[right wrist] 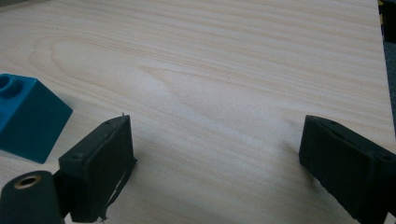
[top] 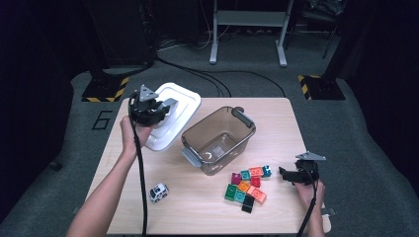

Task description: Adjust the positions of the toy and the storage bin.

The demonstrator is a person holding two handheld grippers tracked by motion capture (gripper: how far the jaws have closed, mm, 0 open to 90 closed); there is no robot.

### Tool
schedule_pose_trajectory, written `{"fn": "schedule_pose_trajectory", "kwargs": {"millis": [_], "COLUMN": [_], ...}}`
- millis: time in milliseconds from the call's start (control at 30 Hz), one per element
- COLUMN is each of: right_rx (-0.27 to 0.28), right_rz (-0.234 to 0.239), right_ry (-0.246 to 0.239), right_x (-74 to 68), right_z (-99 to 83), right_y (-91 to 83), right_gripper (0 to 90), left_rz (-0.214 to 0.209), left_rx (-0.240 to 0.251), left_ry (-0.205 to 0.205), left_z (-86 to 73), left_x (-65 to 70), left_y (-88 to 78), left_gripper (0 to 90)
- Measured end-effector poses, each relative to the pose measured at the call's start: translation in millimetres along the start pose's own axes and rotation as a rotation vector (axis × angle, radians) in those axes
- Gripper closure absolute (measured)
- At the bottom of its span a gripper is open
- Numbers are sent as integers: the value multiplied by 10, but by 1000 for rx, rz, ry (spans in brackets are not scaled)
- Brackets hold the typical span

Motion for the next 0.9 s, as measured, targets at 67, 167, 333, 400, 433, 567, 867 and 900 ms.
{"fn": "schedule_pose_trajectory", "kwargs": {"millis": [67,167,333,400,433,567,867,900], "right_rx": [-1,-4,-1,-5,-5,-4,-4,-4], "right_rz": [0,0,0,0,-2,-3,-4,-4], "right_ry": [0,-8,0,-7,-8,-7,-7,-7], "right_x": [0,5,1,5,8,7,8,8], "right_z": [-1,-4,0,-3,-3,-3,-3,-3], "right_y": [-1,-3,0,-2,-2,-2,-2,-2], "right_gripper": [93,93,93,93,93,93,94,94], "left_rz": [11,30,68,82,86,105,120,120], "left_rx": [-12,-19,-32,-50,-58,-67,-89,-96], "left_ry": [-1,-12,-49,-61,-67,-99,-152,-156], "left_z": [-45,-105,-234,-315,-350,-447,-647,-667], "left_x": [-69,-164,-332,-409,-438,-534,-647,-649], "left_y": [-7,-11,0,16,23,73,151,155], "left_gripper": [667,667,667,667,667,667,667,666]}}
Point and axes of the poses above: each handheld gripper's, and its own axes: y roughly forward along the jaws, z roughly out of its top, x roughly to its right, the point moved 9 cm from there along y, roughly forward along the jaws, and after that the axes turned 9 degrees about z, right-handed, at the moved point
